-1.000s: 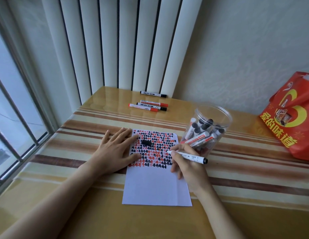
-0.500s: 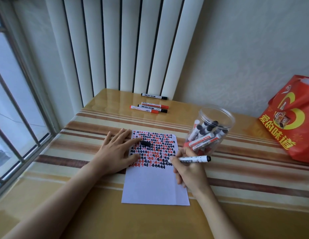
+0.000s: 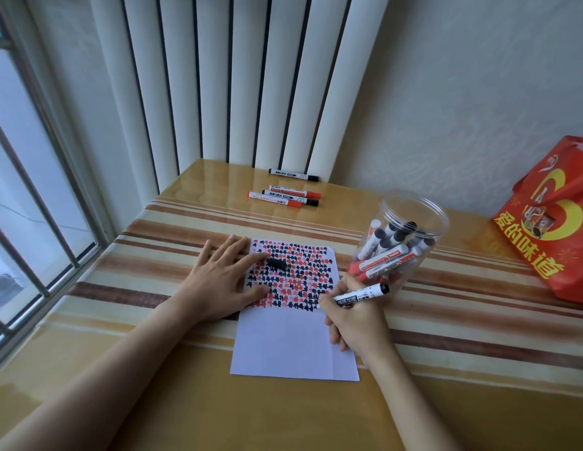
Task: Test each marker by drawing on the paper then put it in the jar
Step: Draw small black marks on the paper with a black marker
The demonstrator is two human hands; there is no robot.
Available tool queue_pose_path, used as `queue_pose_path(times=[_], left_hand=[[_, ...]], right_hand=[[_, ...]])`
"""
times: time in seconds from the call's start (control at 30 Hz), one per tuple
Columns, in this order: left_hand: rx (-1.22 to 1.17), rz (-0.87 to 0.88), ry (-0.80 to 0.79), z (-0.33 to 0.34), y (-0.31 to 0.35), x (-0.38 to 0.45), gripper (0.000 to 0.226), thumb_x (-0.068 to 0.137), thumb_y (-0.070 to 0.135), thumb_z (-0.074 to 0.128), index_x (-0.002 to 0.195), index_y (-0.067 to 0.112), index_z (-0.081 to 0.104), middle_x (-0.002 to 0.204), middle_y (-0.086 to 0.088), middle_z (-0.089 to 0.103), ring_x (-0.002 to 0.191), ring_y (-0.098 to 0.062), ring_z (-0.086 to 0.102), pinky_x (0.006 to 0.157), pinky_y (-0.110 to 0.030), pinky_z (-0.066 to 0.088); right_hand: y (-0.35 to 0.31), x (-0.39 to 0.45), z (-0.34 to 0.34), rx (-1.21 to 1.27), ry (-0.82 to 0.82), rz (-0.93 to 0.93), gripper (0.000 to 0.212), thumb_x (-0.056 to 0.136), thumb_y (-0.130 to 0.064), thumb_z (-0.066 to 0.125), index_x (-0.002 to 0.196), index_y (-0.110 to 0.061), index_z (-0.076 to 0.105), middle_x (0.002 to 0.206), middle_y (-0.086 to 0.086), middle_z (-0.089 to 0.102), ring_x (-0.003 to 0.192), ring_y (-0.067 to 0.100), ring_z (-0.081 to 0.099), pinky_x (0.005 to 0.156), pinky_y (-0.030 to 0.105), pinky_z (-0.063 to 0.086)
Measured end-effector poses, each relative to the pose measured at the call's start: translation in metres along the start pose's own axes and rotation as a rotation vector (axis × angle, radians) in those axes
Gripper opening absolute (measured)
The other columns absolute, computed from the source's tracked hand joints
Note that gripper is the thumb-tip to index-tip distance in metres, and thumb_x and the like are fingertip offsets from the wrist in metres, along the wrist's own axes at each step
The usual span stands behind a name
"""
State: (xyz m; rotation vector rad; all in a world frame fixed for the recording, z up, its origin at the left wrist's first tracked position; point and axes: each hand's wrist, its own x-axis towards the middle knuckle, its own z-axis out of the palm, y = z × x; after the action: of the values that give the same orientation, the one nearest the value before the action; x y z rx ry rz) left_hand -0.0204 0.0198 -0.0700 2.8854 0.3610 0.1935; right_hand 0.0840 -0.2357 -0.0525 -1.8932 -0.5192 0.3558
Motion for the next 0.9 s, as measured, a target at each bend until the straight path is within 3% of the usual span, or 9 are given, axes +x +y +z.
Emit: queue_pose_path(times=[0.1, 0.27, 0.63, 0.9], left_hand=[[0.004, 0.003, 0.003, -0.0004, 0.0003, -0.0002, 0.079, 0.08, 0.091, 0.013, 0.152, 0.056, 0.011, 0.168, 0.006, 0.005, 0.153, -0.013, -0.012, 0.123, -0.052, -0.009], [0.014, 0.005, -0.004, -0.0008, 0.0001, -0.0005, 0.08, 0.08, 0.091, 0.012, 0.152, 0.056, 0.01, 0.168, 0.006, 0.004, 0.154, -0.014, -0.011, 0.123, -0.052, -0.009], [0.011, 0.01, 0.0, -0.0004, -0.0003, 0.0004, 0.08, 0.081, 0.091, 0.012, 0.152, 0.056, 0.01, 0.168, 0.006, 0.005, 0.154, -0.015, -0.012, 0.123, -0.053, -0.01], [-0.005, 0.011, 0.012, -0.0006, 0.0, 0.0002, 0.081, 0.08, 0.091, 0.013, 0.152, 0.055, 0.011, 0.168, 0.006, 0.006, 0.154, -0.015, -0.011, 0.122, -0.051, -0.012]], right_hand=[[-0.0004, -0.0001, 0.0001, 0.011, 0.021, 0.003, 0.023, 0.095, -0.009, 0.068, 0.081, -0.011, 0.049, 0.054, 0.006, 0.06, 0.034, 0.021, 0.053, 0.033, 0.021, 0.033], [-0.0024, -0.0023, 0.0001, -0.024, -0.022, -0.006, 0.027, 0.096, -0.012, 0.067, 0.077, -0.021, 0.049, 0.054, 0.003, 0.06, 0.034, 0.018, 0.052, 0.034, 0.019, 0.032], [-0.0023, -0.0012, 0.0004, 0.012, 0.007, -0.014, 0.022, 0.098, -0.009, 0.066, 0.086, -0.004, 0.049, 0.054, 0.006, 0.06, 0.035, 0.022, 0.052, 0.033, 0.023, 0.034], [-0.0009, -0.0015, -0.002, 0.009, 0.002, -0.002, 0.021, 0.096, -0.009, 0.065, 0.083, -0.01, 0.05, 0.054, 0.006, 0.059, 0.034, 0.021, 0.051, 0.034, 0.021, 0.033]])
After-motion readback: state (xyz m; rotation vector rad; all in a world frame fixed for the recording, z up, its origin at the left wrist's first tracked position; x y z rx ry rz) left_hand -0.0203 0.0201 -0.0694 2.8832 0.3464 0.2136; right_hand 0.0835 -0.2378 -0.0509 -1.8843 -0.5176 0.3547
